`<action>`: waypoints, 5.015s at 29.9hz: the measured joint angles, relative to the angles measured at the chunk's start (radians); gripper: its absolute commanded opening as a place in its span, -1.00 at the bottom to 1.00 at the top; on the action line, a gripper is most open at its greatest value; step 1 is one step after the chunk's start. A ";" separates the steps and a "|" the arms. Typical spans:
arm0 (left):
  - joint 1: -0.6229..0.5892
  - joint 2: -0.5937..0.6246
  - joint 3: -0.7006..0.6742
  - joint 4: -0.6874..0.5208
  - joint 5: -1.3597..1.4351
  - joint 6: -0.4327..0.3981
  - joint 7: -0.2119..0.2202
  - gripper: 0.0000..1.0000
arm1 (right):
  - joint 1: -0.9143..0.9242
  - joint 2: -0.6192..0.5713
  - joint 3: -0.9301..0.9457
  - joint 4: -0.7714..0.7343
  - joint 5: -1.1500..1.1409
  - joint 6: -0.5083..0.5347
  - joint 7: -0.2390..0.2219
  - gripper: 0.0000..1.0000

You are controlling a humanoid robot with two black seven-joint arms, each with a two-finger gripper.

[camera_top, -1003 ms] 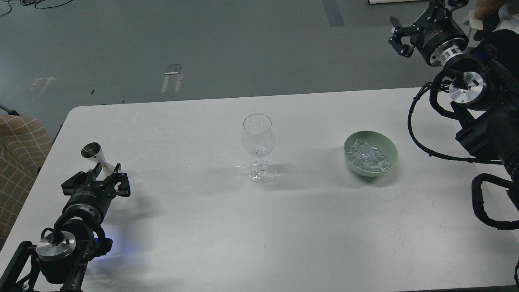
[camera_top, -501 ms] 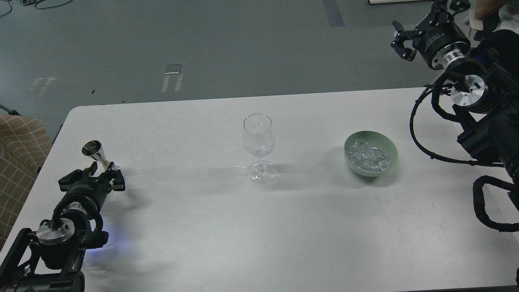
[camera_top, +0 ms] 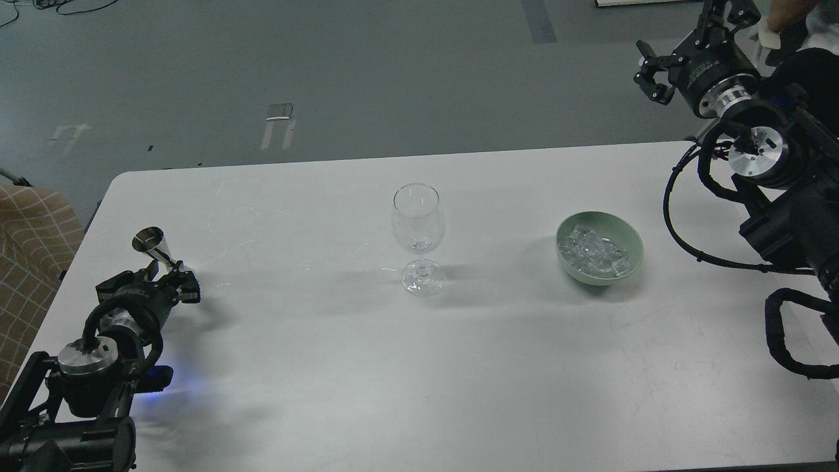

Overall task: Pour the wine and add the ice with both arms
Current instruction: 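Close the left gripper on the jigger and lift it, then carry the jigger with the left gripper to above the wine glass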

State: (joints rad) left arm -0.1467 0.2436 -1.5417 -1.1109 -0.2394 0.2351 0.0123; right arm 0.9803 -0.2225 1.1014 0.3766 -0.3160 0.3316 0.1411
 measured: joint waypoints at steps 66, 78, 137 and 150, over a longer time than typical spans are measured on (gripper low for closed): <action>-0.109 0.037 -0.111 -0.225 -0.044 -0.140 0.083 -1.00 | -0.015 -0.056 -0.002 0.000 0.000 0.002 0.000 1.00; -0.064 0.017 0.009 -0.394 -0.039 -0.134 0.100 -1.00 | -0.029 -0.062 -0.002 0.001 0.001 0.004 0.000 1.00; -0.048 -0.162 0.365 -0.458 0.367 -0.136 0.103 -1.00 | -0.043 -0.068 0.000 0.004 0.001 0.011 0.000 1.00; -0.070 -0.159 0.365 -0.463 0.485 -0.092 0.135 -1.00 | -0.043 -0.067 -0.001 0.003 0.001 0.005 0.000 1.00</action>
State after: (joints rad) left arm -0.2172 0.0849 -1.1765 -1.5742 0.2457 0.1428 0.1477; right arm 0.9372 -0.2892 1.1000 0.3796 -0.3154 0.3366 0.1411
